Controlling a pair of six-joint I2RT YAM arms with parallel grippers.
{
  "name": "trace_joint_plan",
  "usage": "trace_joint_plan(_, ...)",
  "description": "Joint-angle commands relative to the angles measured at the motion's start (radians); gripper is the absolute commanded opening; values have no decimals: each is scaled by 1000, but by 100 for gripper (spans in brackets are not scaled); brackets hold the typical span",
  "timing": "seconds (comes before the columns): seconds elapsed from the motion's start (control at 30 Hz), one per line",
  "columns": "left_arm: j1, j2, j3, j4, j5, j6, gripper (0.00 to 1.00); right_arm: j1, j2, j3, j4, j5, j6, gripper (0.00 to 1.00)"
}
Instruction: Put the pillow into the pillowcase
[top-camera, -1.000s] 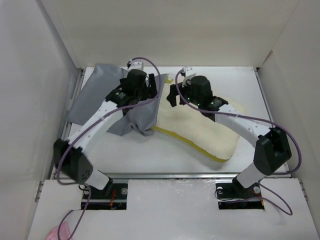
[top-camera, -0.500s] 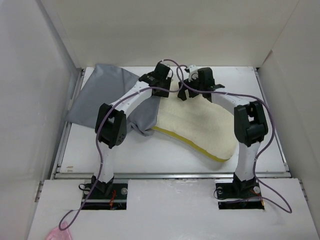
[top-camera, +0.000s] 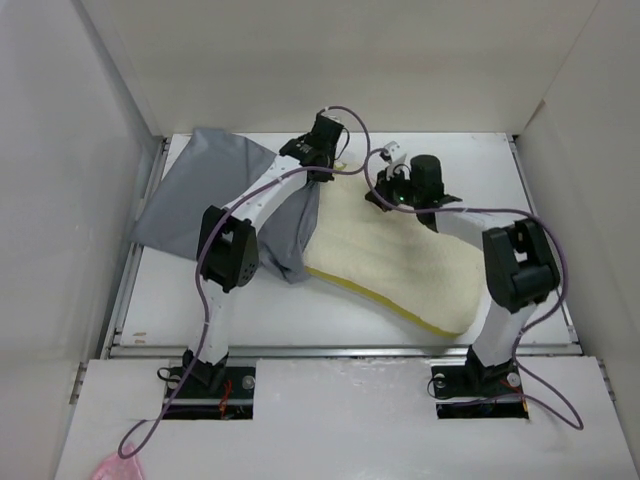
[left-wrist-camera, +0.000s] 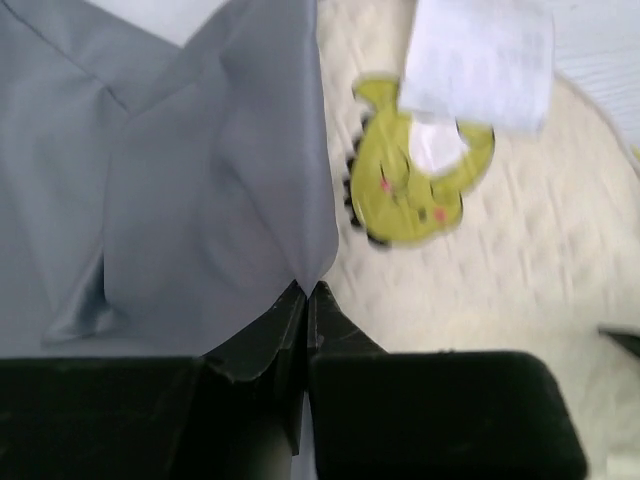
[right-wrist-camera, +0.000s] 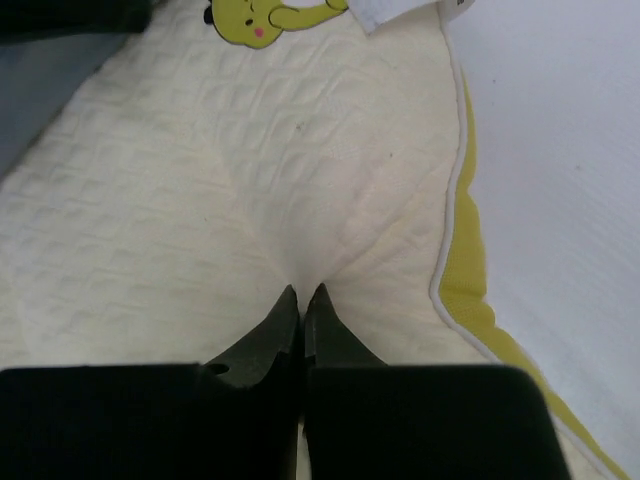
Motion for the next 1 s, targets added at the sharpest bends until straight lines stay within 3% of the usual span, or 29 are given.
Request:
trace_joint_plan(0.0, -47, -169, 20, 91, 58, -7, 0, 34, -222, -131, 296, -101, 136, 0)
trace_joint_plan(0.1, -93, -220, 20, 120, 136, 15, 0, 84, -299, -209, 356, -79, 175, 0)
trace_joint_plan(0.27, -236, -245, 10, 138, 178, 38, 0, 158, -288, -209, 338, -46, 198, 0)
trace_joint_plan(0.37, -294, -285, -24, 138, 191, 28, 0, 158, -250, -238, 424, -5, 282, 0)
trace_joint_plan(0.5, -363, -383, -220, 210, 231, 28, 0, 158, -184, -218, 461, 7, 339, 0)
trace_joint_plan(0.63, -397, -453, -369, 221, 242, -16, 0, 135, -184, -289, 621, 109, 469, 0)
trace_joint_plan(0.8, -434, -562, -676, 316, 299, -136, 0, 66, -289, -425, 754, 193, 585, 0)
trace_joint_plan(0.87, -434, -584, -757, 306, 259, -188, 0, 47, -346, -488, 754, 202, 585, 0)
trace_joint_plan(0.97, -434, -622, -758, 260, 112, -272, 0, 47, -469, -554, 714, 167, 522, 0)
